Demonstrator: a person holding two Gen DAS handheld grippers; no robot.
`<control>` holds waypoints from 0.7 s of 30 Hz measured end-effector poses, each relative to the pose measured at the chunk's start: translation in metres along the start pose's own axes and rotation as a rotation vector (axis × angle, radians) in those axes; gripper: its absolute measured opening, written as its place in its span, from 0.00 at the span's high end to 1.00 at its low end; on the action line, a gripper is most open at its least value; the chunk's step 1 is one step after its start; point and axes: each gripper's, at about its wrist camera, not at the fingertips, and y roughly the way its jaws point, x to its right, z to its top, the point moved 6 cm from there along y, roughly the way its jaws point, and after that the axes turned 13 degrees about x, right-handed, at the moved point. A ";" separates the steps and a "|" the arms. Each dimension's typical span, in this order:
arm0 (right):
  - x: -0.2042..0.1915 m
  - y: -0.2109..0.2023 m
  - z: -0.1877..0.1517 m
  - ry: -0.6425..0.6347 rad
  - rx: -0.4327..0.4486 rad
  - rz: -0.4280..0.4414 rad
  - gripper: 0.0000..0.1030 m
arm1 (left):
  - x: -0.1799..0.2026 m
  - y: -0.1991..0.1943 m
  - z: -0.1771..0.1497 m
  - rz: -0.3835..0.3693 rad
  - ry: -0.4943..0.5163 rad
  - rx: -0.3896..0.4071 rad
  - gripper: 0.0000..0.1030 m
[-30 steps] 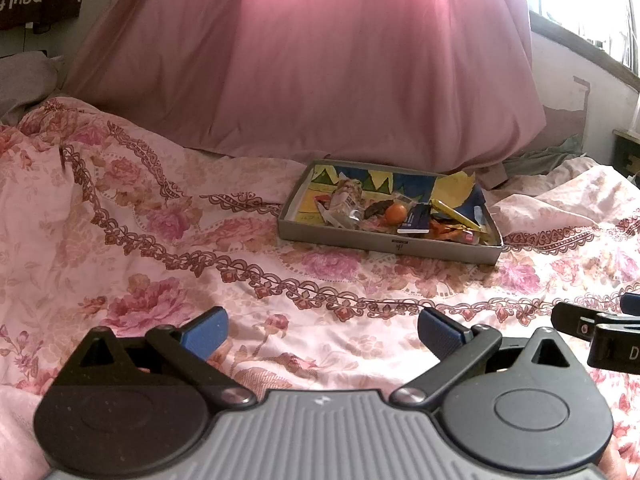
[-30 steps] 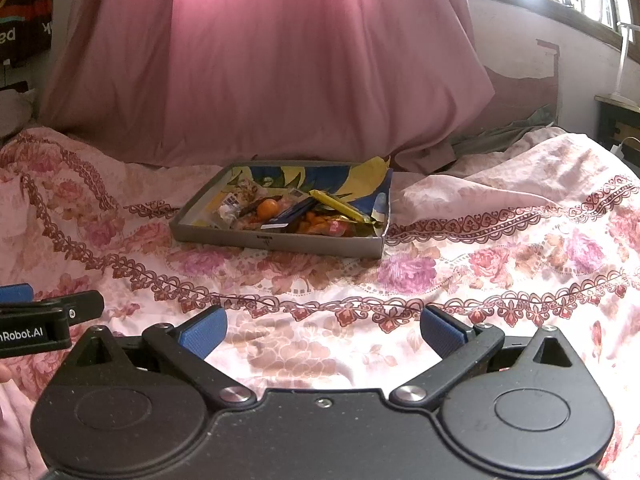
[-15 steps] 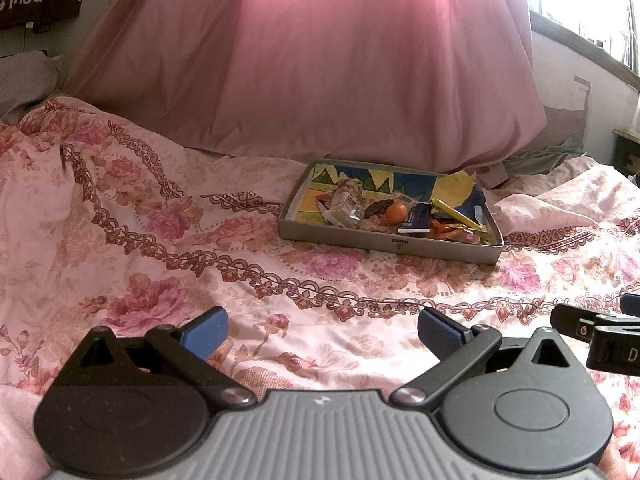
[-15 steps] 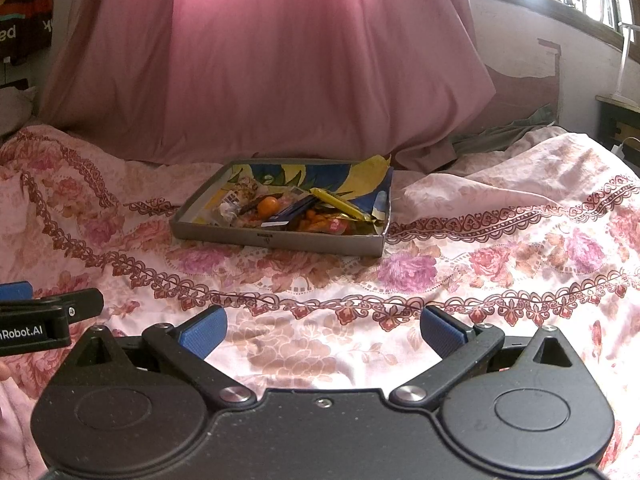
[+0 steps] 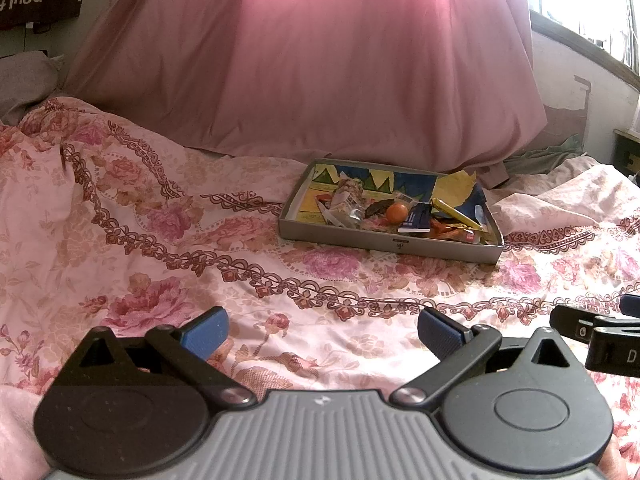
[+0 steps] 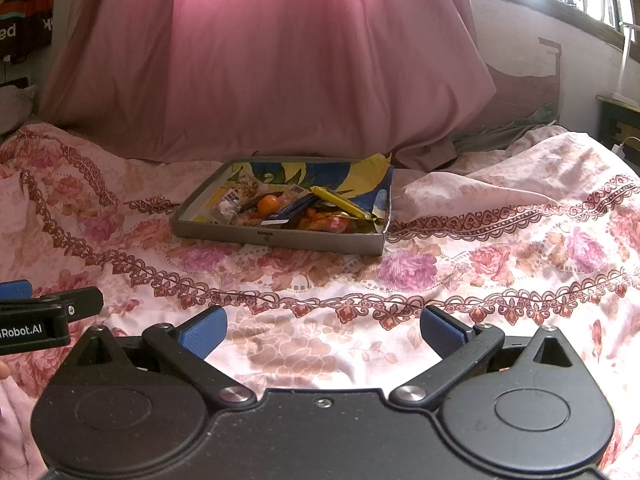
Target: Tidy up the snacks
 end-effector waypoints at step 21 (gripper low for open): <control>-0.001 0.001 0.001 -0.001 -0.002 0.000 0.01 | 0.000 -0.001 0.000 0.000 0.000 -0.001 0.00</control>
